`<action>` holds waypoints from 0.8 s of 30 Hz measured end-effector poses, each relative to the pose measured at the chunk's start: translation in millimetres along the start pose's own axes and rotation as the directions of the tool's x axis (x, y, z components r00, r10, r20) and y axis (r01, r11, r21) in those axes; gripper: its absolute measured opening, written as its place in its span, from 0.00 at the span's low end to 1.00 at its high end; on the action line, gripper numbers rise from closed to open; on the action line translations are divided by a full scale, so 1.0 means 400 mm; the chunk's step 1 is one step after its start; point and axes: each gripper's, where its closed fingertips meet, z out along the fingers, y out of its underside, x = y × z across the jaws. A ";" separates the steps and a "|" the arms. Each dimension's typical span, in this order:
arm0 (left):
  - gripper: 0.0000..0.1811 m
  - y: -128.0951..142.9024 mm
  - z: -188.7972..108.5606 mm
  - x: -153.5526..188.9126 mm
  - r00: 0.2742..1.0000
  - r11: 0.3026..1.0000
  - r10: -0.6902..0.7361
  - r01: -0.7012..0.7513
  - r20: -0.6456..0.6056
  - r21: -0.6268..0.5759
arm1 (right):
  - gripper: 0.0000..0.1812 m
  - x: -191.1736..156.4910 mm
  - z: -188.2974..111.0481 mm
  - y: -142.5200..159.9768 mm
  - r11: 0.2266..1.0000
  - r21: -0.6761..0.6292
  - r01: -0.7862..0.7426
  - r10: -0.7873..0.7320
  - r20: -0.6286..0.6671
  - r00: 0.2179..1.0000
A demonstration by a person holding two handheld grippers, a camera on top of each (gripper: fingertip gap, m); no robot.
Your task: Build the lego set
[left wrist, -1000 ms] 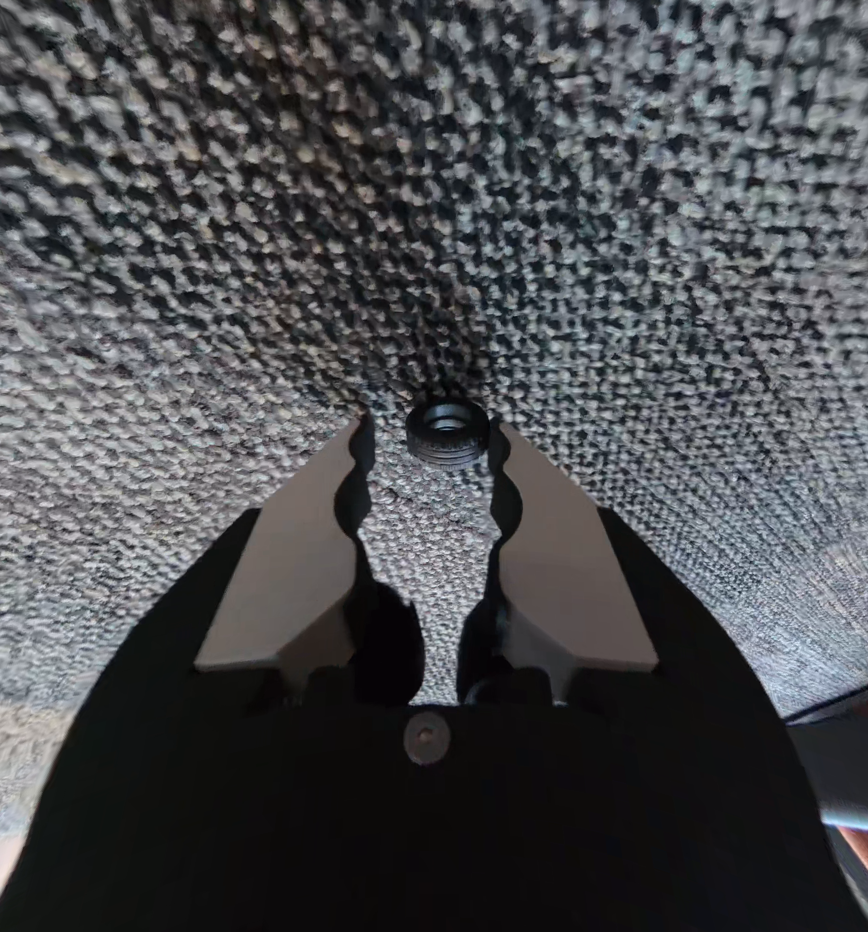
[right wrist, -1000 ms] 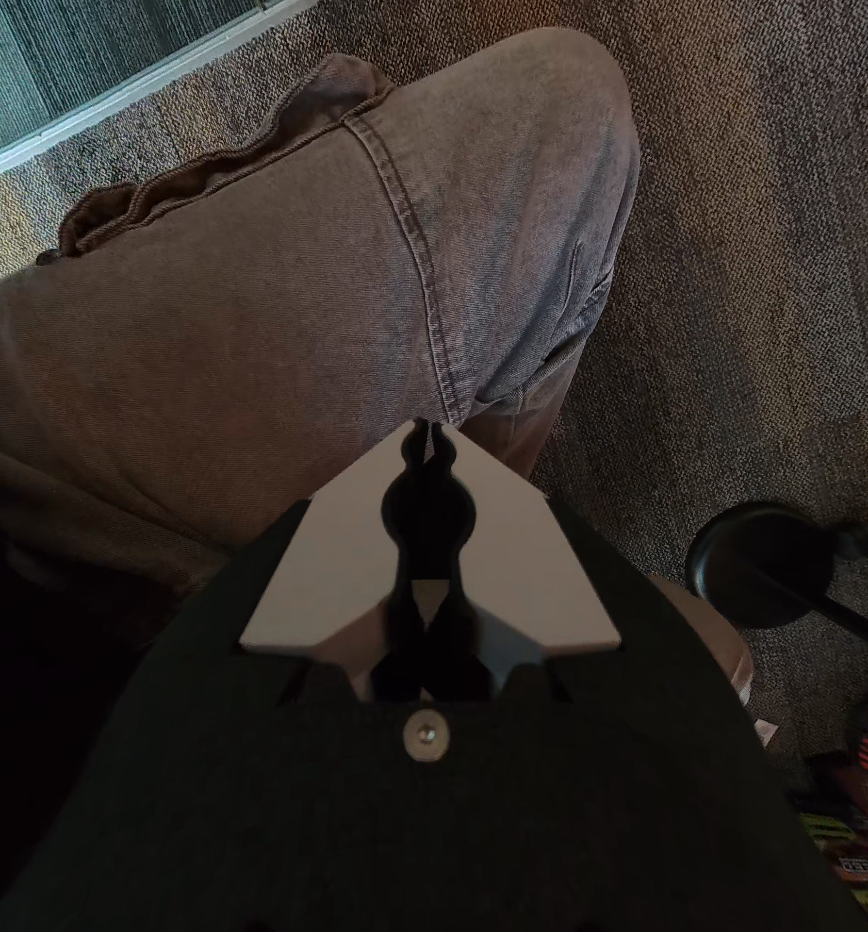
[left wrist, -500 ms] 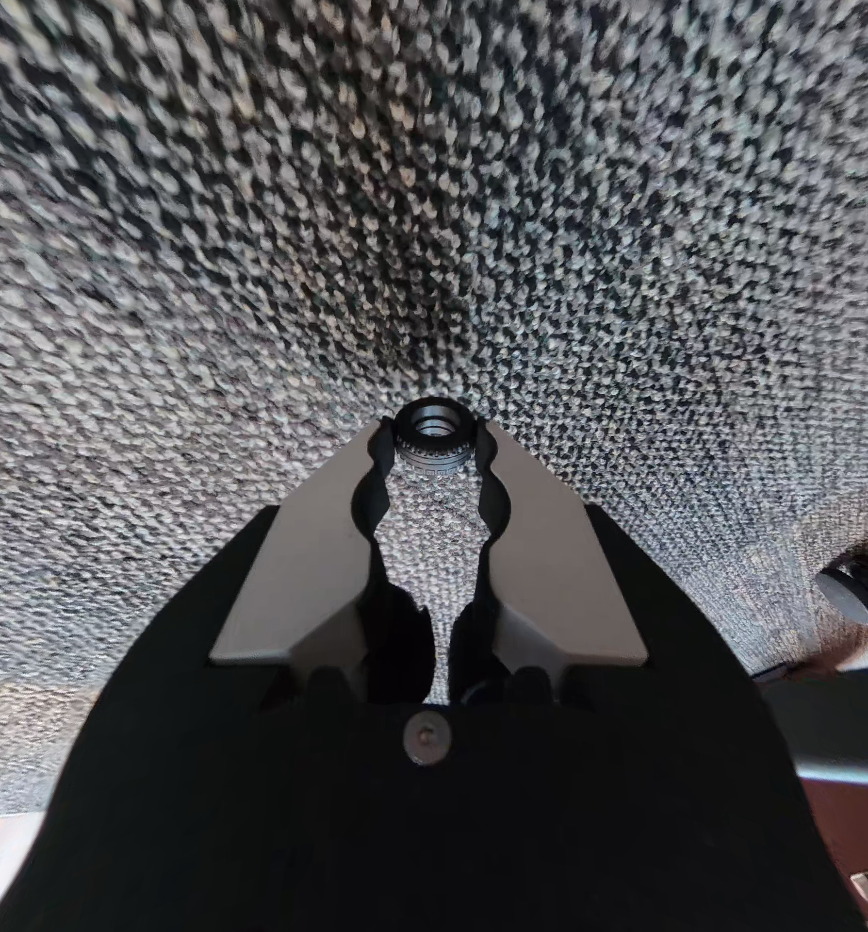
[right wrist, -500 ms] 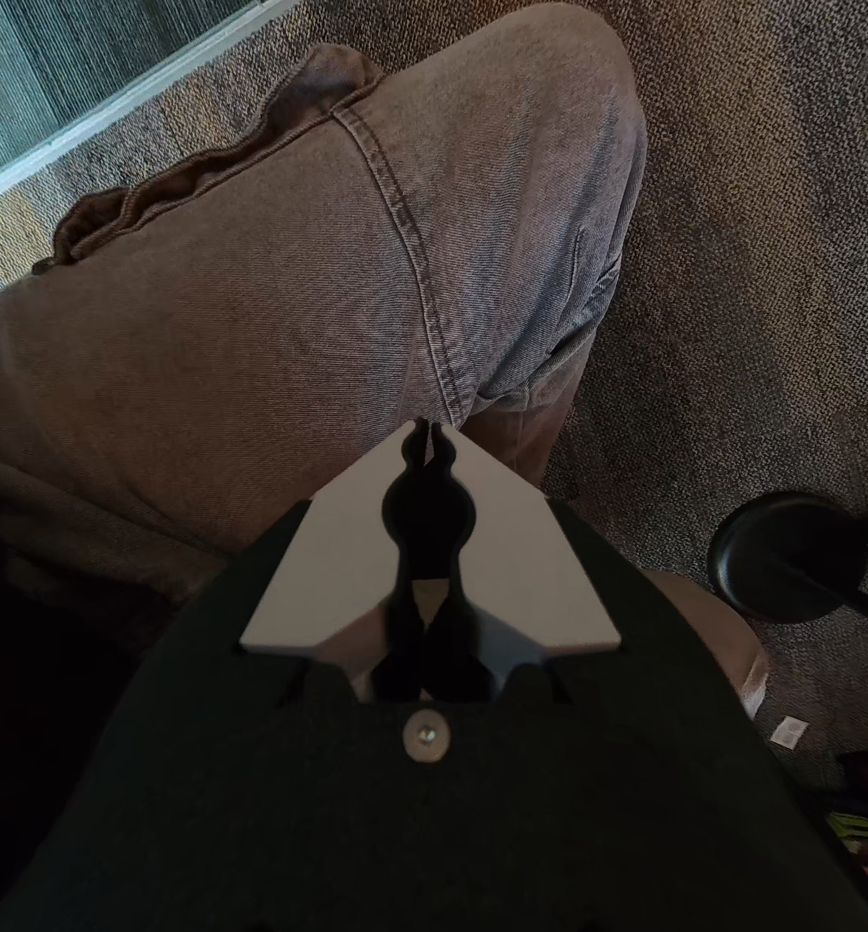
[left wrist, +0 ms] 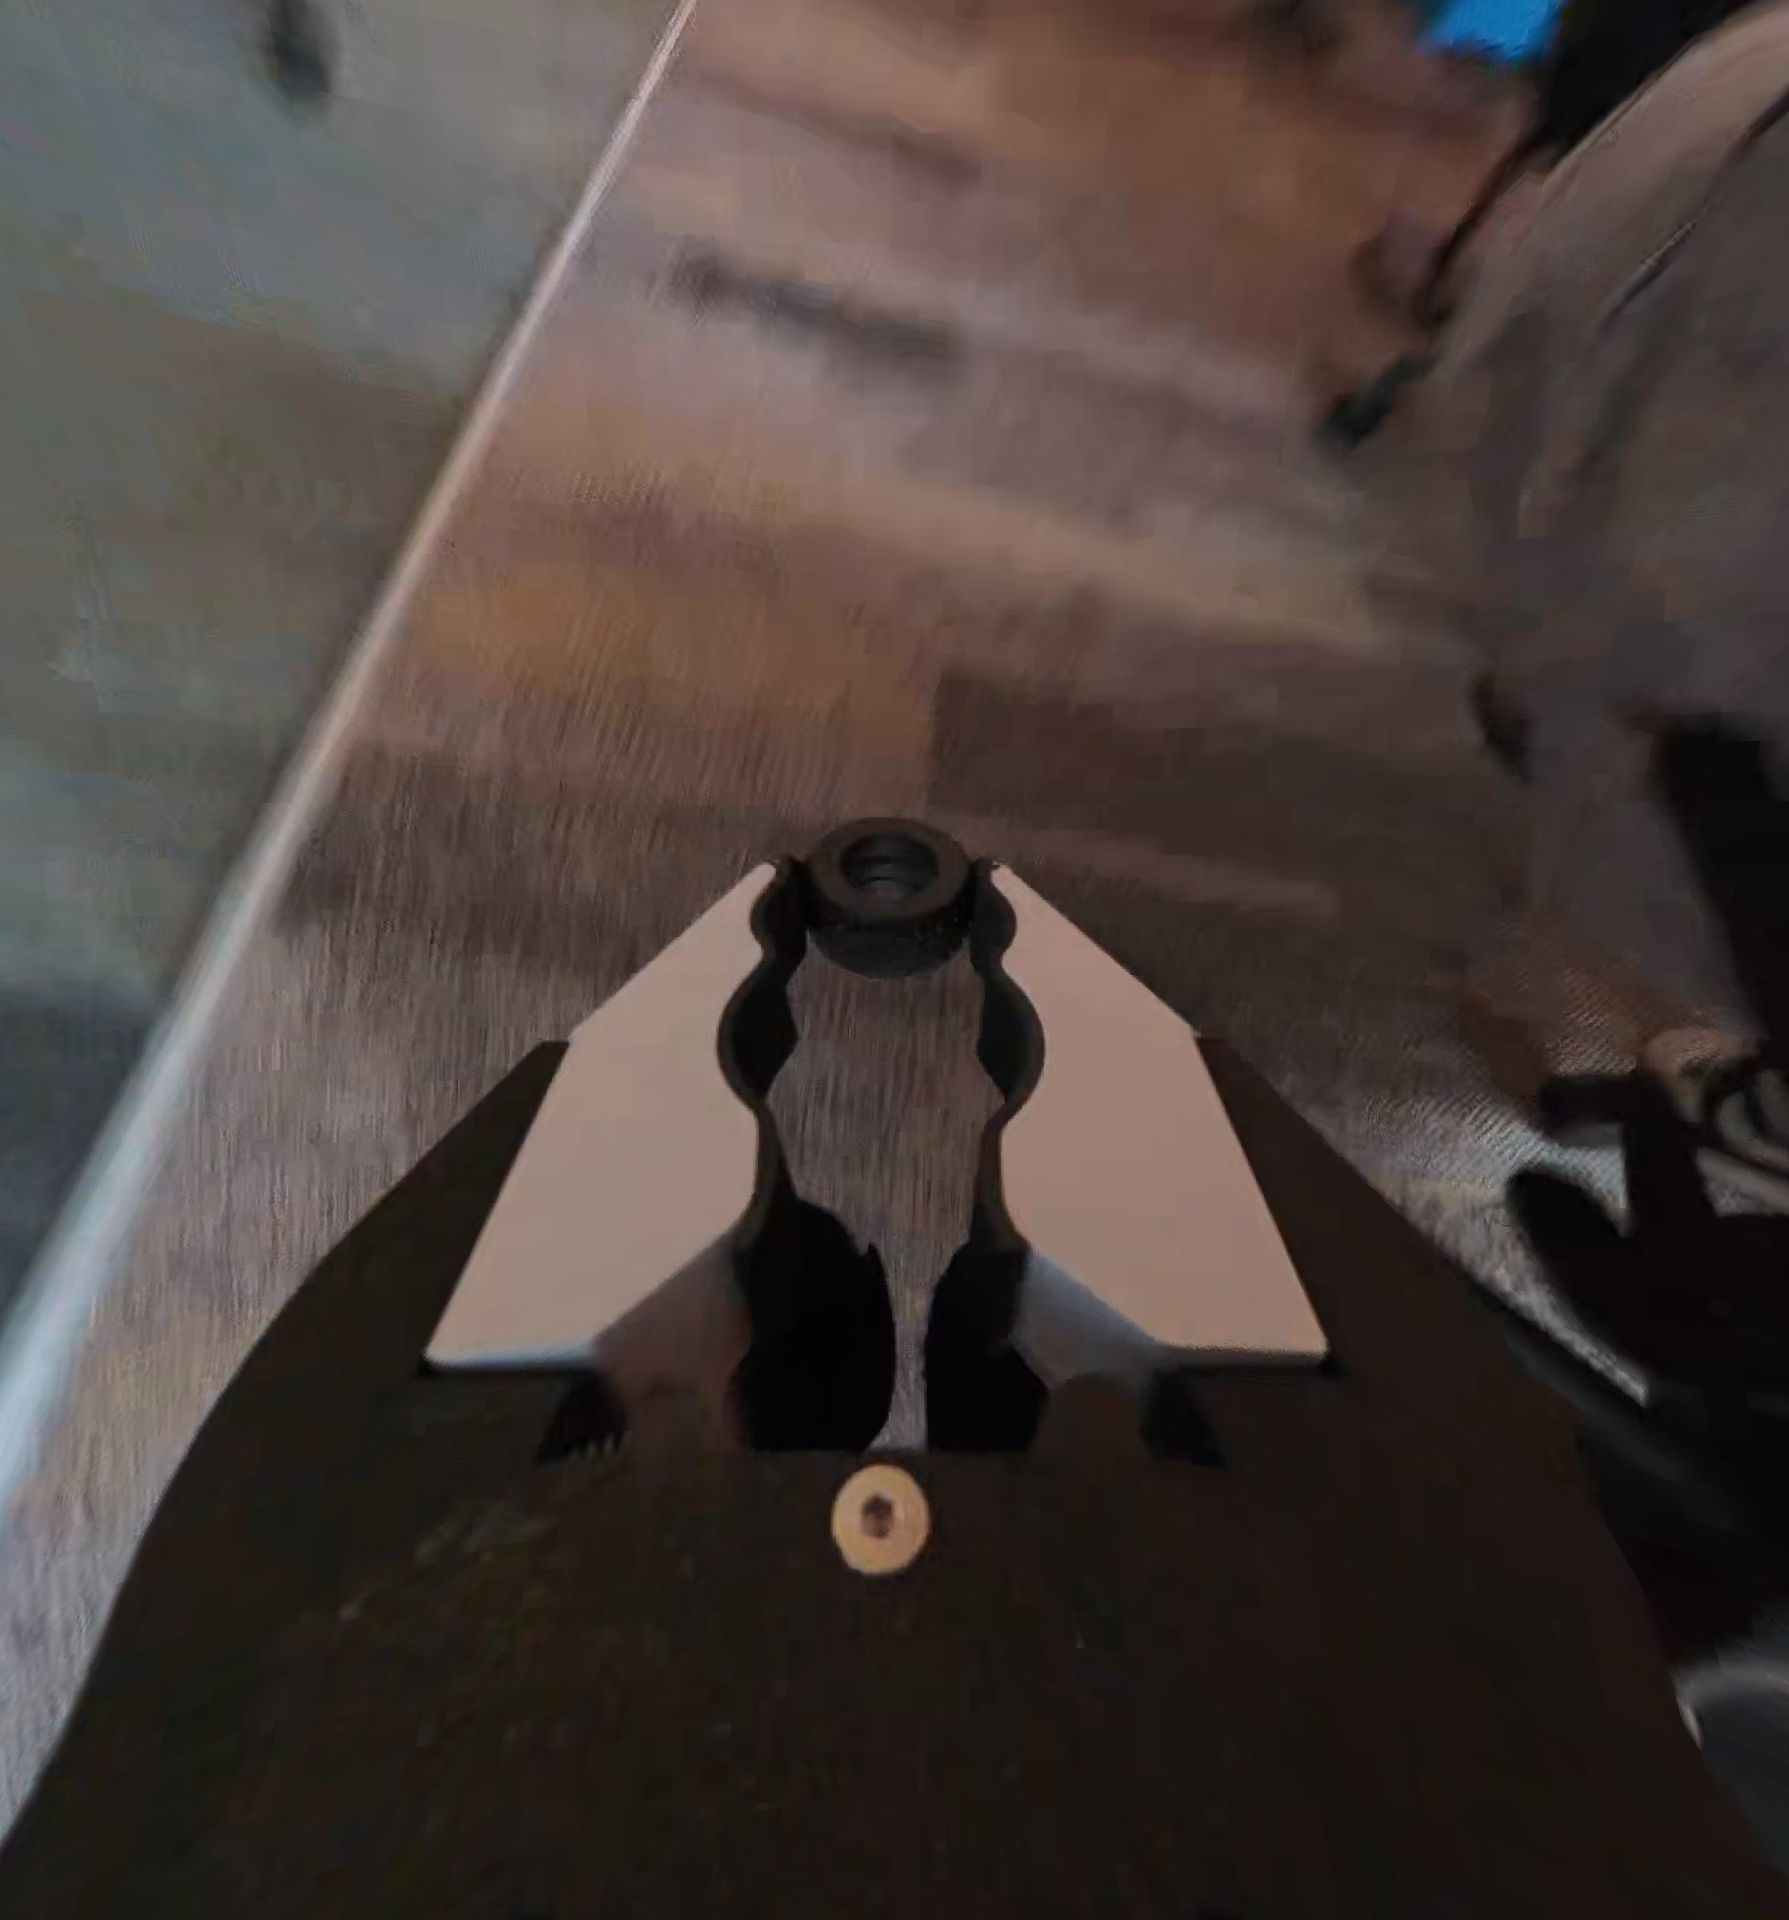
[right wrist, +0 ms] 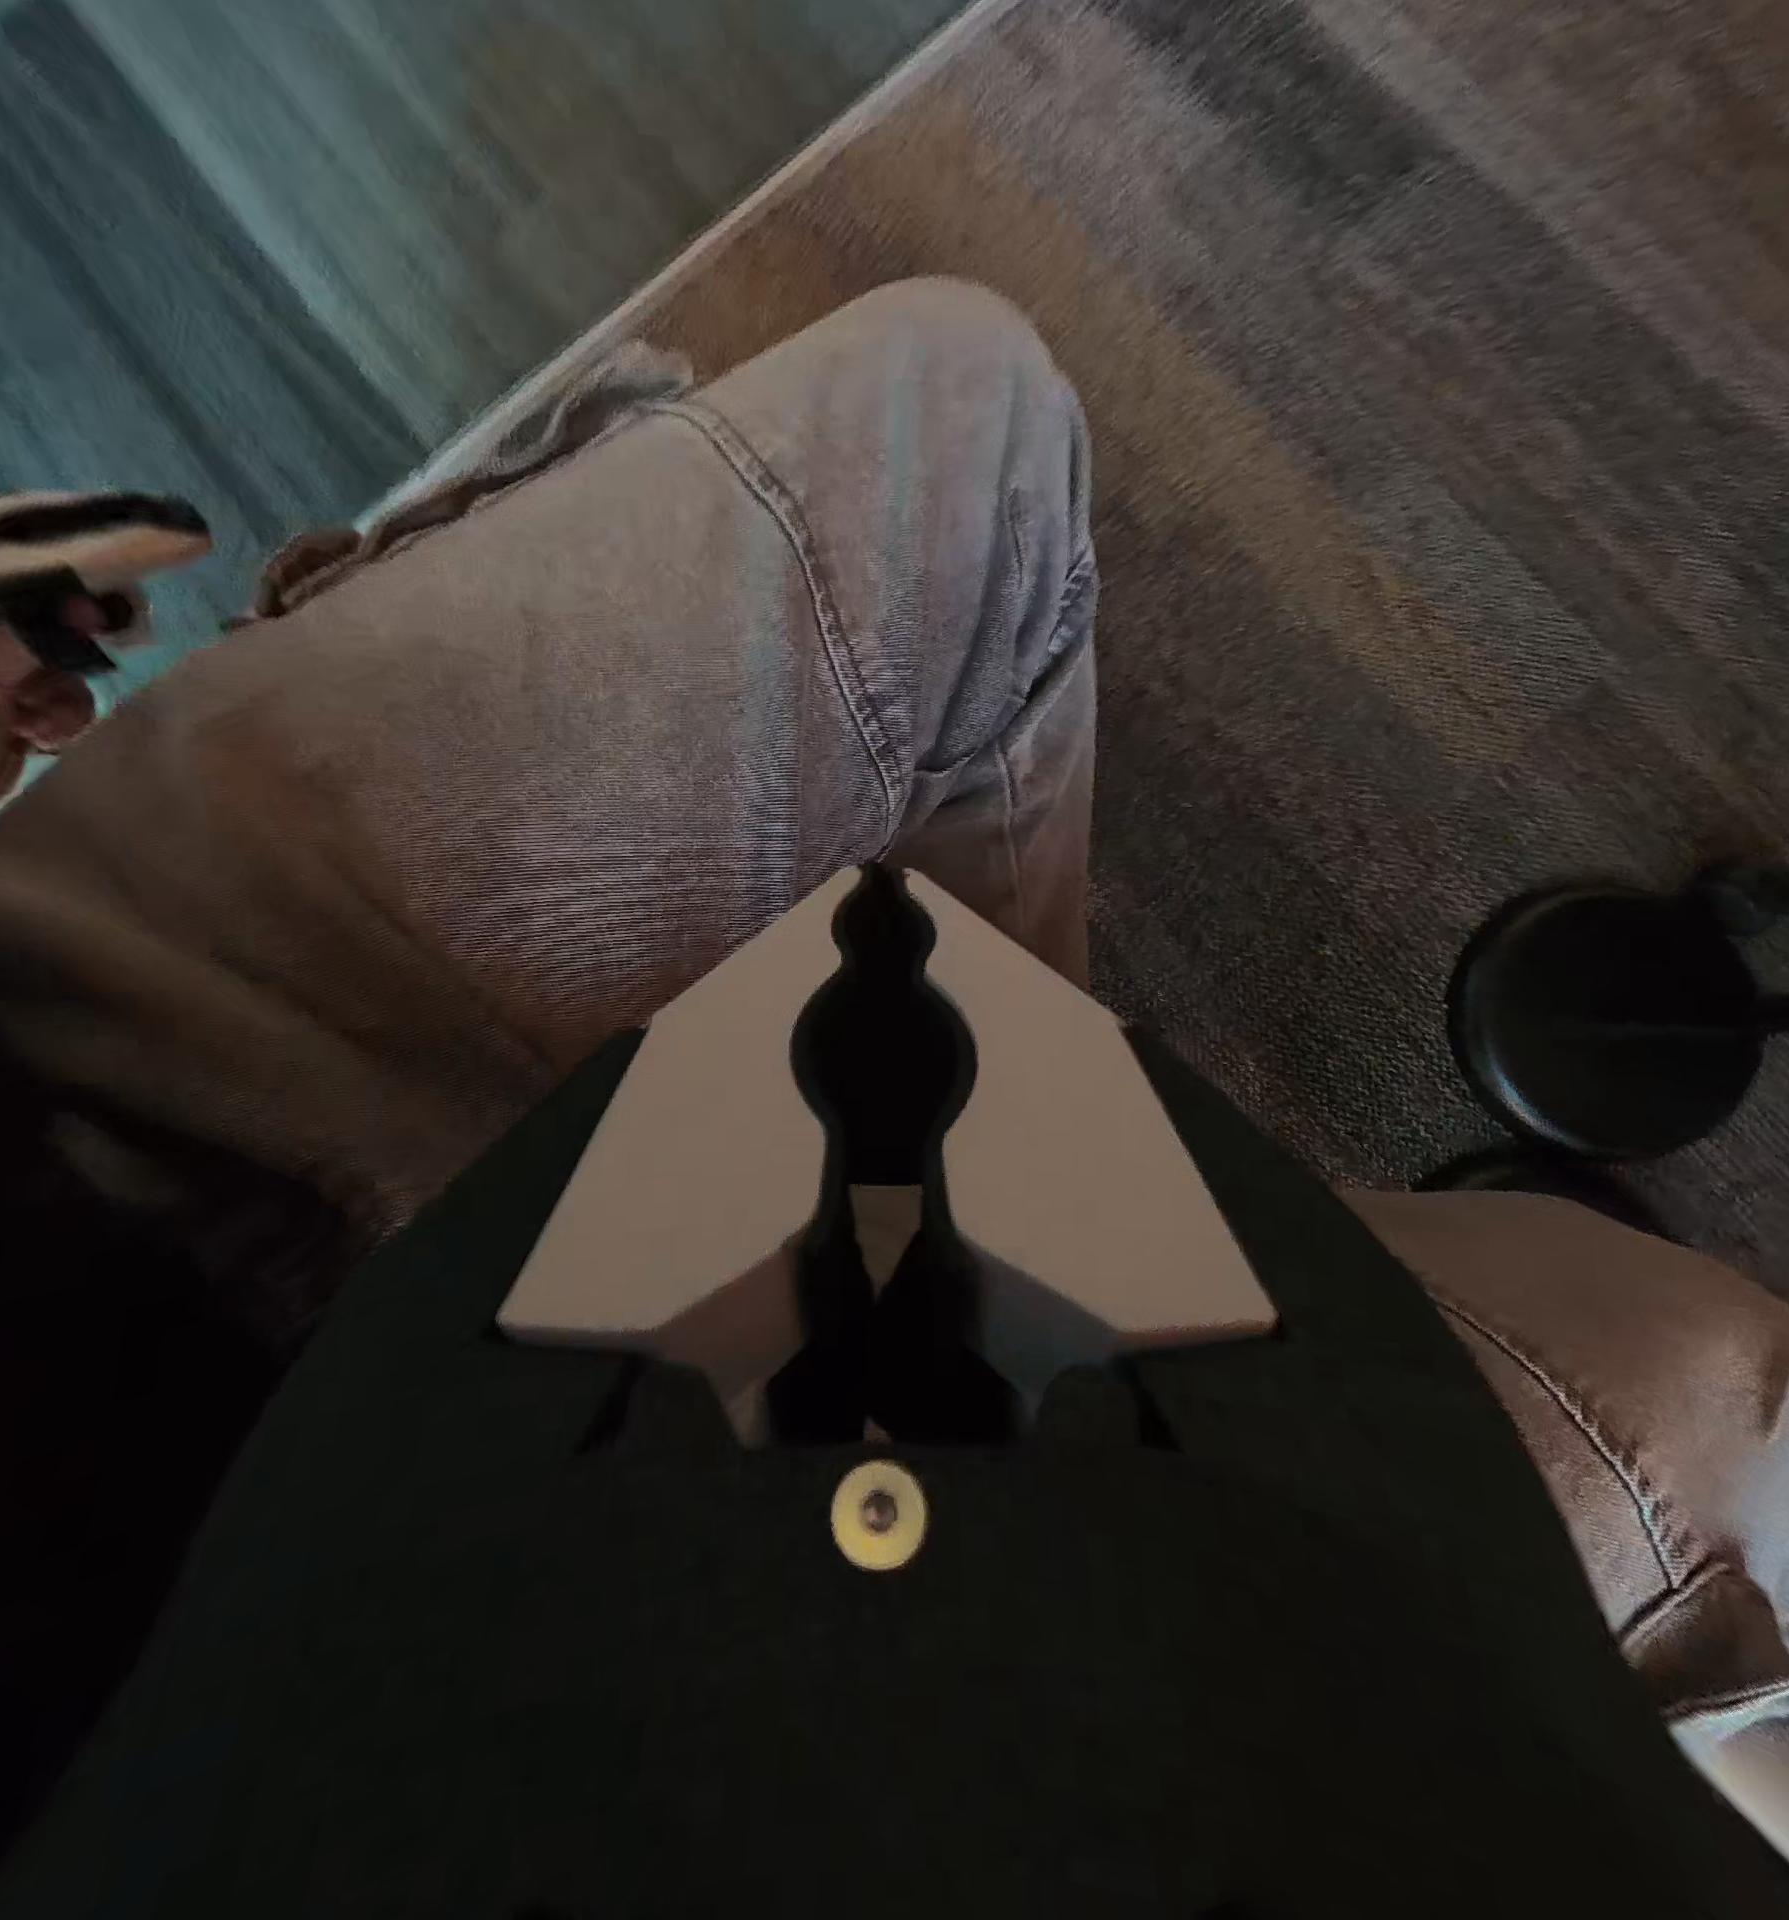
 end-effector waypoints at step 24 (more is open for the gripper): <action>0.17 -0.806 0.026 1.647 -0.090 0.669 0.688 -0.306 -0.720 0.677 | 0.00 -0.044 -0.908 0.645 0.732 0.611 -0.302 0.681 -0.639 0.359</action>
